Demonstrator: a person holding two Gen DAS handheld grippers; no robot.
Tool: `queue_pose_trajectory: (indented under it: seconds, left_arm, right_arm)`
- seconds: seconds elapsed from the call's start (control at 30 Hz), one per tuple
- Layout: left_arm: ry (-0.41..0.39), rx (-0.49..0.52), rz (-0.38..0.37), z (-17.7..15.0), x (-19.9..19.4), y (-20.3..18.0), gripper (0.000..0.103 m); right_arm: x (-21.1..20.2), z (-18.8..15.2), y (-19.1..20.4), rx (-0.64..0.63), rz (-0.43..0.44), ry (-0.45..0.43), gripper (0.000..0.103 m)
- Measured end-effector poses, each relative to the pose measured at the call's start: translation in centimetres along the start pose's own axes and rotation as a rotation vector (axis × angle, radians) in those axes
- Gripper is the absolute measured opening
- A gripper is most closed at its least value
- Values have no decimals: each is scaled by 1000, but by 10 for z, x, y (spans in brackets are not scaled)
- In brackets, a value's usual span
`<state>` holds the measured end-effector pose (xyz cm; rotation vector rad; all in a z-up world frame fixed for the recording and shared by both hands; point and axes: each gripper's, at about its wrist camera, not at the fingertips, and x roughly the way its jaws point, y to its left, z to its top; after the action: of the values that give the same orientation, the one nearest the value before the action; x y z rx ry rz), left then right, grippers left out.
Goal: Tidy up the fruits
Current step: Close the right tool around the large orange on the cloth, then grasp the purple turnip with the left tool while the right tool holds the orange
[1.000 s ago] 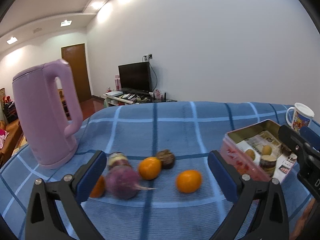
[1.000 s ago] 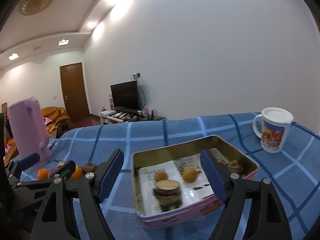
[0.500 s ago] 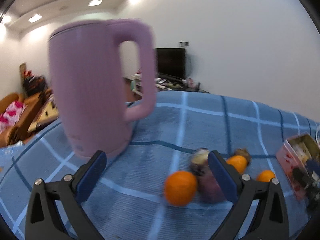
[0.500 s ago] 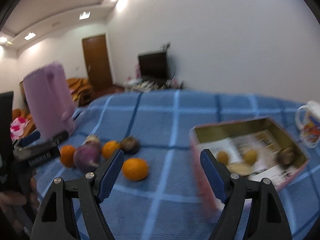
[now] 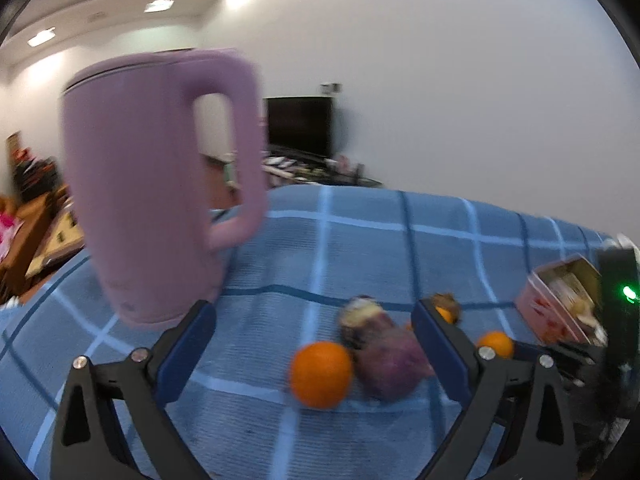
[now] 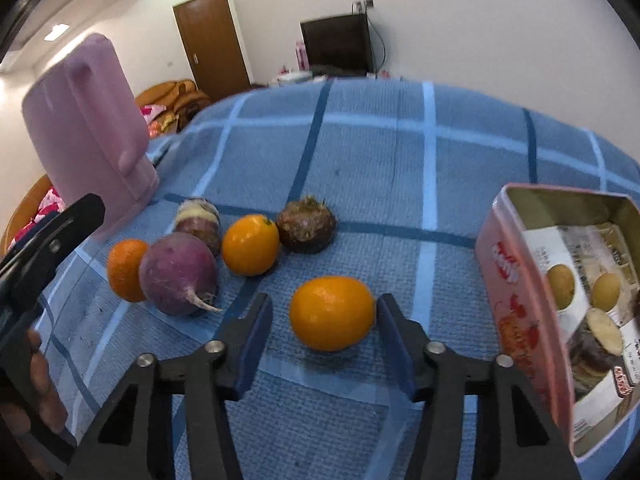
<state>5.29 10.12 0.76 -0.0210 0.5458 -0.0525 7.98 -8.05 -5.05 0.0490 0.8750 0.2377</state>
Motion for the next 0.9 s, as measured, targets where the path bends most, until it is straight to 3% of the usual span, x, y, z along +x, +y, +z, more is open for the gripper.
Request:
queue_pose_trajectory:
  seconds: [0.1, 0.37, 0.57, 0.9]
  left_arm:
    - [11, 48, -57, -1, 1, -13, 99]
    - [82, 95, -138, -8, 13, -31, 98]
    - [124, 112, -135, -12, 24, -38, 93]
    - [168, 232, -13, -14, 39, -67, 89]
  right_arm:
    - [2, 0, 1, -11, 5, 8, 43]
    - [-21, -9, -14, 16, 26, -47, 43]
    - [-62, -29, -25, -32, 26, -155, 43]
    - [-67, -29, -26, -32, 55, -170, 43]
